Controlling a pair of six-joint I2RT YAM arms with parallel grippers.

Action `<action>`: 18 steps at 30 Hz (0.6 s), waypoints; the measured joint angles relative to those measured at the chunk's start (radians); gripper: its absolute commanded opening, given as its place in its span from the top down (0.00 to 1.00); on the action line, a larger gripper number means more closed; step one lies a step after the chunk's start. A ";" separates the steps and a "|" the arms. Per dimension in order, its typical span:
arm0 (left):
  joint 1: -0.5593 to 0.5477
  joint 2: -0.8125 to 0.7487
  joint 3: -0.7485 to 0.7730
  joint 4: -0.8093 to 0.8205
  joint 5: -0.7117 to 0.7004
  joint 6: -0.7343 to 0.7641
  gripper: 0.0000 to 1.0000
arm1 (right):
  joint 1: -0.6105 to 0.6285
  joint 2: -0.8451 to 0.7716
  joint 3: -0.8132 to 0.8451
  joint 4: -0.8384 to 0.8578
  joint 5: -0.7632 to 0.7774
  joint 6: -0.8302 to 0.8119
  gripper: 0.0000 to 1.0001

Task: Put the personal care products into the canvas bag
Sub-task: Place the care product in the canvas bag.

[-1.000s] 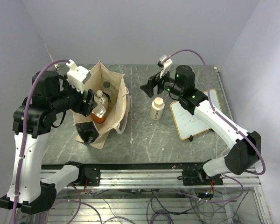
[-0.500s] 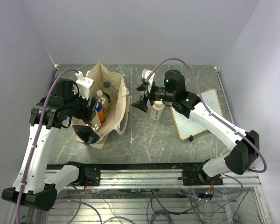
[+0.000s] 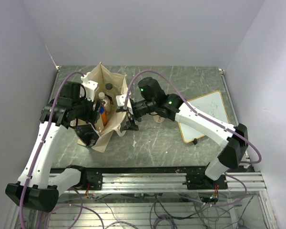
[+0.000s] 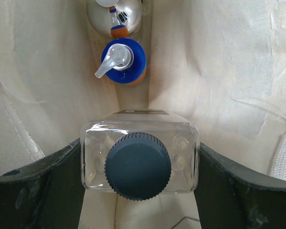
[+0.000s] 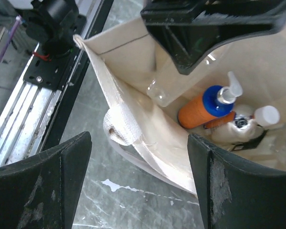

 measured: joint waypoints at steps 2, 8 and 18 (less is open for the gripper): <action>0.000 -0.002 -0.002 0.001 -0.001 -0.006 0.93 | 0.008 0.035 0.016 -0.029 -0.010 -0.026 0.22; 0.000 -0.026 -0.002 0.000 -0.002 -0.011 0.93 | 0.044 0.121 0.029 -0.059 -0.023 -0.058 0.45; 0.001 -0.053 -0.002 -0.024 -0.016 0.019 0.93 | 0.090 0.200 0.148 -0.101 -0.032 -0.079 1.00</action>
